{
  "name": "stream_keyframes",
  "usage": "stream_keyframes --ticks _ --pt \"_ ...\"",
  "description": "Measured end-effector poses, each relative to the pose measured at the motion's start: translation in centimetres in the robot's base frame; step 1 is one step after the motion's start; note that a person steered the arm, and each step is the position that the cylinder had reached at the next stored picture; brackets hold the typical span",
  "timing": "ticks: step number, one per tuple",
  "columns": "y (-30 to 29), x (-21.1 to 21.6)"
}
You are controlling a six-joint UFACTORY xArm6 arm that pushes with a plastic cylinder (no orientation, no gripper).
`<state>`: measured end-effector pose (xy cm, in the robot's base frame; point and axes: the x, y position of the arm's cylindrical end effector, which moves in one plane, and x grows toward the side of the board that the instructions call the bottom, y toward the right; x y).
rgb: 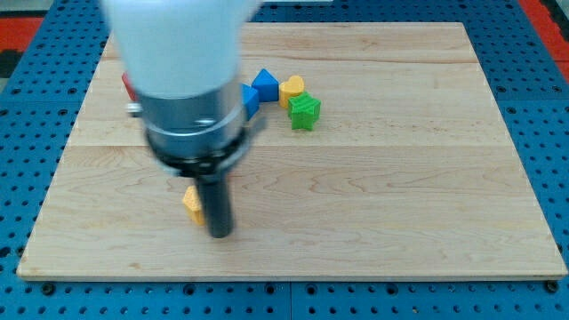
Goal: Push red star below blue cube
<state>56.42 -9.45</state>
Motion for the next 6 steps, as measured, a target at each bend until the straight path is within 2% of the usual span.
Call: stream_keyframes --ticks 1,3,4,5,6 --pt "-1.9 -4.4" --pt "6.1 -13.7" --pt "7.6 -10.7" --pt "4.8 -4.8" --pt "-8.2 -4.5"
